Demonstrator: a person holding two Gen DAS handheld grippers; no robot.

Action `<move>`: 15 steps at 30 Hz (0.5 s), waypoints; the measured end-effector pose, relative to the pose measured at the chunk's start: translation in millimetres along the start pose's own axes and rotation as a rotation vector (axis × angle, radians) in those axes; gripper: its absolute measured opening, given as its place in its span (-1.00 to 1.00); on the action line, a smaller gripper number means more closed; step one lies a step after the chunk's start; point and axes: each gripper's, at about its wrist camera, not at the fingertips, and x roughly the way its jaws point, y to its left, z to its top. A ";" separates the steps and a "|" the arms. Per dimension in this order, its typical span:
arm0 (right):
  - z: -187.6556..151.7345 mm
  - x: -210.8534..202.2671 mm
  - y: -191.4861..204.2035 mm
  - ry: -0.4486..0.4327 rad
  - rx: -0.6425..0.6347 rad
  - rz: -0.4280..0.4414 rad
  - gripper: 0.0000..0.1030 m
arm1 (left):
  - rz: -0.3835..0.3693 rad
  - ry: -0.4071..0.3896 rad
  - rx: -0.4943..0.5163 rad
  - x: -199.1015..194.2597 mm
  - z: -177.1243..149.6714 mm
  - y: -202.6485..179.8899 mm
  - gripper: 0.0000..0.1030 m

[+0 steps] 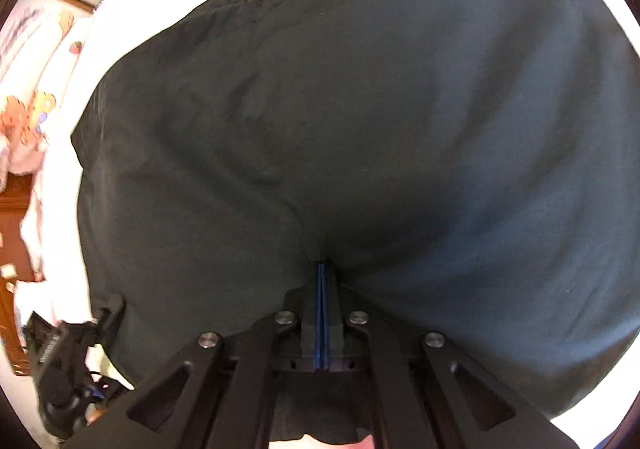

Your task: Fold large clothes

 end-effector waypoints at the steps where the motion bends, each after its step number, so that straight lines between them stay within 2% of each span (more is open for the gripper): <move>1: 1.0 -0.2 -4.6 0.008 0.020 0.018 -1.00 | -0.009 0.004 -0.003 -2.5 -1.1 5.3 -0.78; 3: 3.1 -0.2 -6.5 0.025 0.019 0.030 -1.00 | -0.029 0.004 -0.004 -3.7 -1.4 4.1 -0.81; 6: 3.9 -2.4 -7.4 0.033 -0.008 0.032 -1.00 | -0.100 0.004 -0.004 -7.9 -4.1 5.6 -0.84; 10: 1.9 -3.5 -9.3 0.024 -0.009 0.063 -1.00 | -0.257 -0.025 0.065 -20.7 -18.3 -8.4 -0.84; 11: 1.2 -4.7 -12.6 0.023 -0.009 0.073 -1.00 | -0.256 -0.029 0.095 -23.0 -22.0 -16.0 -0.84; 13: 5.1 -0.2 -9.2 0.024 -0.009 0.098 -1.00 | -0.210 -0.057 0.223 -30.3 -32.7 -42.4 -0.84; 15: 7.2 -3.3 -19.8 0.026 -0.008 0.133 -1.00 | -0.241 -0.069 0.284 -35.4 -43.1 -61.2 -0.84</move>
